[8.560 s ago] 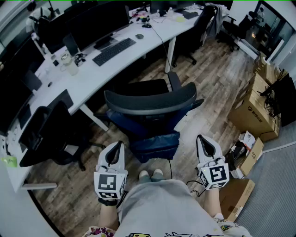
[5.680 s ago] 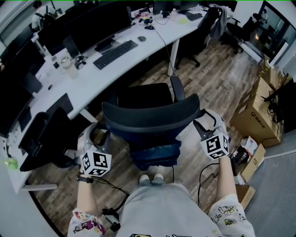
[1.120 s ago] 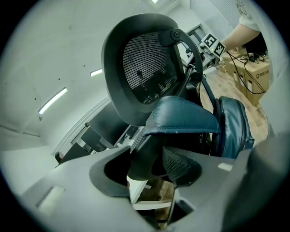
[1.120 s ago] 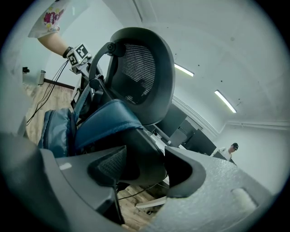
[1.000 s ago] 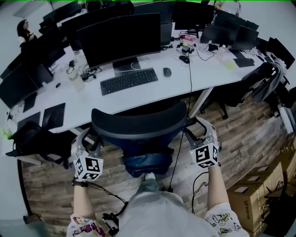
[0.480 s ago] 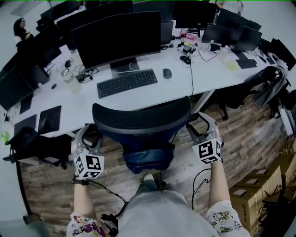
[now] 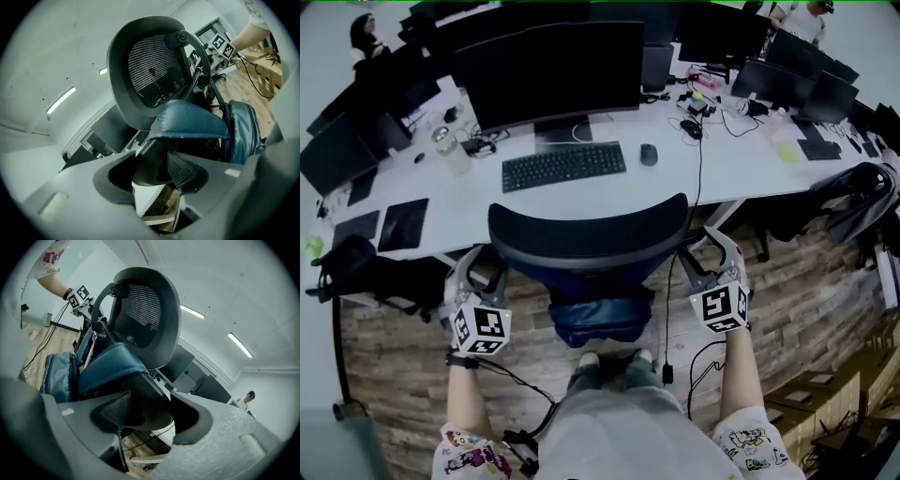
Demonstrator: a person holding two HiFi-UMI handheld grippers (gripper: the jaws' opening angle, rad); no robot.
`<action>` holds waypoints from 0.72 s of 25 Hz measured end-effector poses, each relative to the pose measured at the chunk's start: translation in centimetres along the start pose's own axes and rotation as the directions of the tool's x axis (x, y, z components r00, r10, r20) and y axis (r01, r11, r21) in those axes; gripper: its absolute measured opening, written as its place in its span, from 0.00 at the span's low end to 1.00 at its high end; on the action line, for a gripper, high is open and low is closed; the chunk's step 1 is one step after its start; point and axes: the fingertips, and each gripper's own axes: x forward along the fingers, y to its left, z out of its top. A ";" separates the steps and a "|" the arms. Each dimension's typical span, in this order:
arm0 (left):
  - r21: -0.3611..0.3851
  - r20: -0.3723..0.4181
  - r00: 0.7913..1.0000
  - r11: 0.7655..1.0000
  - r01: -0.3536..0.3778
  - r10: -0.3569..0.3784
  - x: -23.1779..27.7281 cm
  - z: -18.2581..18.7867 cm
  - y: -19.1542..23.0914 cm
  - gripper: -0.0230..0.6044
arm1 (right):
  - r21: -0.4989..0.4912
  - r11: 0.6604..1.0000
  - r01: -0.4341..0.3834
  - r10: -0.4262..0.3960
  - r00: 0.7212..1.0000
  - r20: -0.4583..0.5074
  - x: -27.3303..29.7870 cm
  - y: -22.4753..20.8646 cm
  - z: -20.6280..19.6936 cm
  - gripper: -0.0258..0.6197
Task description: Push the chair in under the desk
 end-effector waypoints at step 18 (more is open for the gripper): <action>-0.063 -0.084 0.990 0.991 -0.118 0.113 2.5 2.9 -1.3 0.39 | -0.064 0.995 -0.082 0.087 0.992 0.086 5.0 -5.3 -1.9 0.44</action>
